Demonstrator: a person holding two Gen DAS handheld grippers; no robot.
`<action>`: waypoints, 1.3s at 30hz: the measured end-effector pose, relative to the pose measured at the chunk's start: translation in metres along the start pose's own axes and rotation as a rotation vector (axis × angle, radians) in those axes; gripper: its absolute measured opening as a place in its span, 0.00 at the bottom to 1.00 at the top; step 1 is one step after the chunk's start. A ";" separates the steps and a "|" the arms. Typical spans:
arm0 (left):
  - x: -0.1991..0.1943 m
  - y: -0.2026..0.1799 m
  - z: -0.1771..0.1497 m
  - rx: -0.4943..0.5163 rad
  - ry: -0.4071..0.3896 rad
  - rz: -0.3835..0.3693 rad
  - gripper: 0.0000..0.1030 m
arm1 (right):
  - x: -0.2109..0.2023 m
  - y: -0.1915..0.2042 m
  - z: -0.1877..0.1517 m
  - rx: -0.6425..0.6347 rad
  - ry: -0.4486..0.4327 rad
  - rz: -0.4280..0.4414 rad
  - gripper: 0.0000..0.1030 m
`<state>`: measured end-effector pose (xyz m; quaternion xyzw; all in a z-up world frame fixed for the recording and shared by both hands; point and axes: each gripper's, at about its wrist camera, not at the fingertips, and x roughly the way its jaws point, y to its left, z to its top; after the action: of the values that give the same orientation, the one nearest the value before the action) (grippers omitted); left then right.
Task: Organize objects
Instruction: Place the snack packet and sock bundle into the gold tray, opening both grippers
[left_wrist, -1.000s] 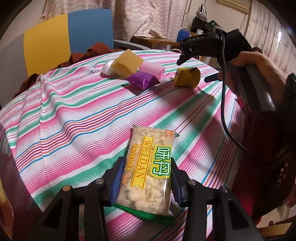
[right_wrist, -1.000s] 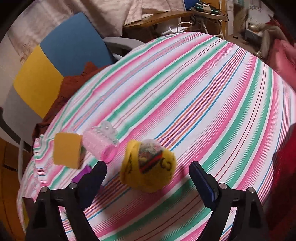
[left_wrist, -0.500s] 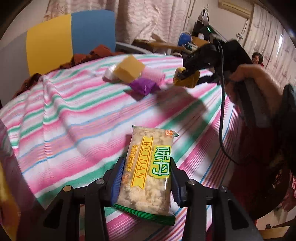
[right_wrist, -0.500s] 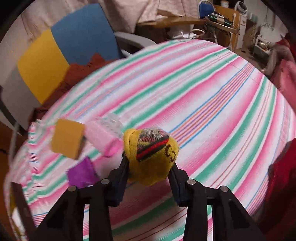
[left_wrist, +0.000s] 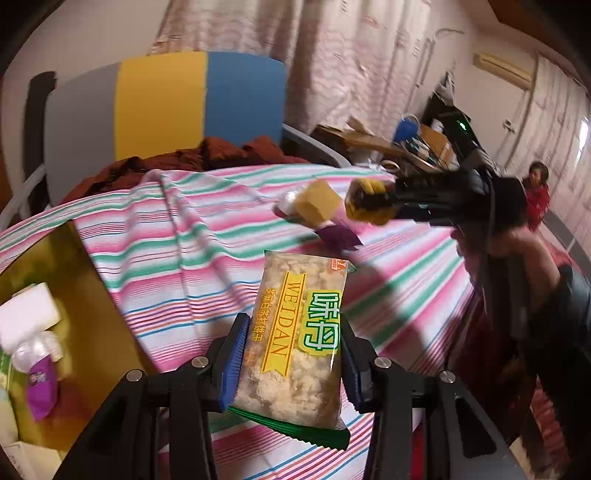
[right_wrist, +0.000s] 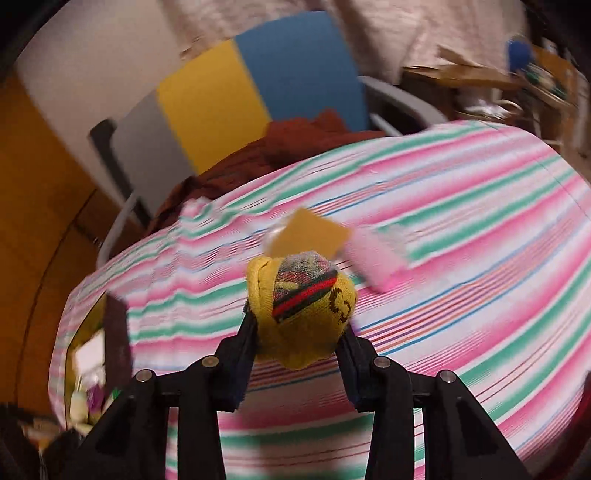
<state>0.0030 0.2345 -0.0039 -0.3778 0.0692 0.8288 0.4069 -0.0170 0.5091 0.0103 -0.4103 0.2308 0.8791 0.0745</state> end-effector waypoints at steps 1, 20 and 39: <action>-0.005 0.006 0.000 -0.015 -0.011 0.007 0.44 | -0.003 0.008 -0.003 -0.018 0.005 0.015 0.40; -0.098 0.151 -0.015 -0.399 -0.165 0.329 0.44 | 0.000 0.222 -0.075 -0.364 0.140 0.443 0.52; -0.118 0.176 -0.043 -0.474 -0.146 0.549 0.78 | 0.013 0.264 -0.128 -0.572 0.158 0.294 1.00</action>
<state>-0.0557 0.0270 0.0124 -0.3688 -0.0551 0.9249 0.0744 -0.0218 0.2155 0.0202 -0.4439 0.0366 0.8751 -0.1893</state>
